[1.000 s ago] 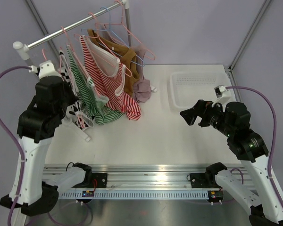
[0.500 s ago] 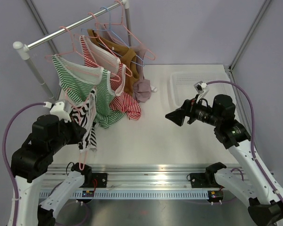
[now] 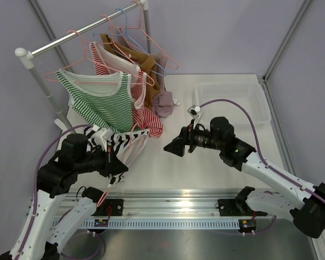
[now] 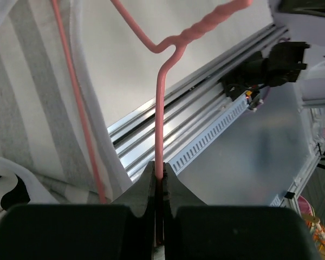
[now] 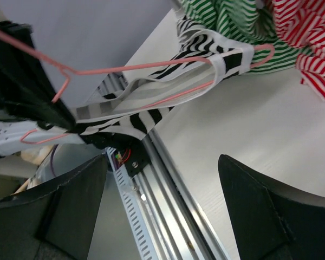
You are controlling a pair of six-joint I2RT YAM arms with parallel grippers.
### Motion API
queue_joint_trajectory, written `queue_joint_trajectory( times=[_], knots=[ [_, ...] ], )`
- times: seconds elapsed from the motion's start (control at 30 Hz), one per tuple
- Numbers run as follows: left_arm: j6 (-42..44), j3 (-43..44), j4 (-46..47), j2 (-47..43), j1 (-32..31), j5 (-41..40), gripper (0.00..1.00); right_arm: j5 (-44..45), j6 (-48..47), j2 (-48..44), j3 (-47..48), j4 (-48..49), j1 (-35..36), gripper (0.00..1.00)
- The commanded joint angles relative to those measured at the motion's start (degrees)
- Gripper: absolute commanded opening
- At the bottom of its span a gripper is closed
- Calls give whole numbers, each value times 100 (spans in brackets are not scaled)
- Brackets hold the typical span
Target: Remove the tank top from the hanger
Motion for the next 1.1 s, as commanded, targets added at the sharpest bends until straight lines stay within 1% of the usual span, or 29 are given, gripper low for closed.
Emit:
queue_joint_trajectory(
  times=[0.0,0.07,0.13,0.27,0.4,0.5,0.6,0.63,0.7,0.73,0.77,0.8,0.83,0.87,0.9,0.93,0.97,1.0,1.03,1.07],
  knots=[
    [28,-39,1035,142,-67,1187,0,1681,231,203,-87,756,284,90],
    [-68,-109,1203,212,-102,1284,0,1911,258,361,-34,888,486,89],
    [-174,-162,1528,212,-181,1468,0,1947,206,589,80,933,583,89],
    [-726,-206,2195,142,-296,1775,0,2009,109,924,124,1318,610,89],
    [-1254,-224,2985,11,-454,2135,0,2009,12,1091,238,1487,610,89],
    [-1519,-101,3338,-69,-533,2338,0,1992,-110,829,256,1452,610,89],
    [-1633,92,3601,-130,-551,2548,0,1834,-356,276,326,1171,610,90],
    [-1677,232,3716,-139,-551,2628,0,1738,-444,-65,370,1066,610,91],
    [-1809,391,4084,-131,-551,2769,0,1456,-637,-419,510,688,610,94],
    [-1809,618,4121,-104,-551,2743,0,1395,-673,-794,546,574,610,99],
    [-1670,768,4087,0,-551,2665,0,1385,-708,-990,581,381,610,100],
    [-1599,891,4017,54,-551,2507,0,1437,-744,-1183,633,284,610,99],
    [-1581,971,4094,132,-551,2541,0,1542,-779,-1516,677,170,601,100],
    [-1694,1041,4243,272,-551,2619,0,1848,-831,-1667,739,-240,601,99],
    [-1808,1025,4740,326,-551,2838,0,2016,-927,-1790,870,-419,601,99],
    [-1966,972,5050,353,-559,2892,0,2192,-972,-1974,932,-603,610,99],
    [-2185,885,5297,379,-560,2892,0,2524,-1016,-2046,1002,-970,601,99],
    [-2196,867,5482,466,-568,2823,0,2667,-1060,-2098,1133,-1139,610,100],
    [-2100,866,5449,528,-577,2770,0,2773,-1069,-2134,1178,-1306,601,99],
    [-1995,849,5170,607,-595,2700,0,2913,-1078,-2134,1222,-1569,601,100]
  ],
)
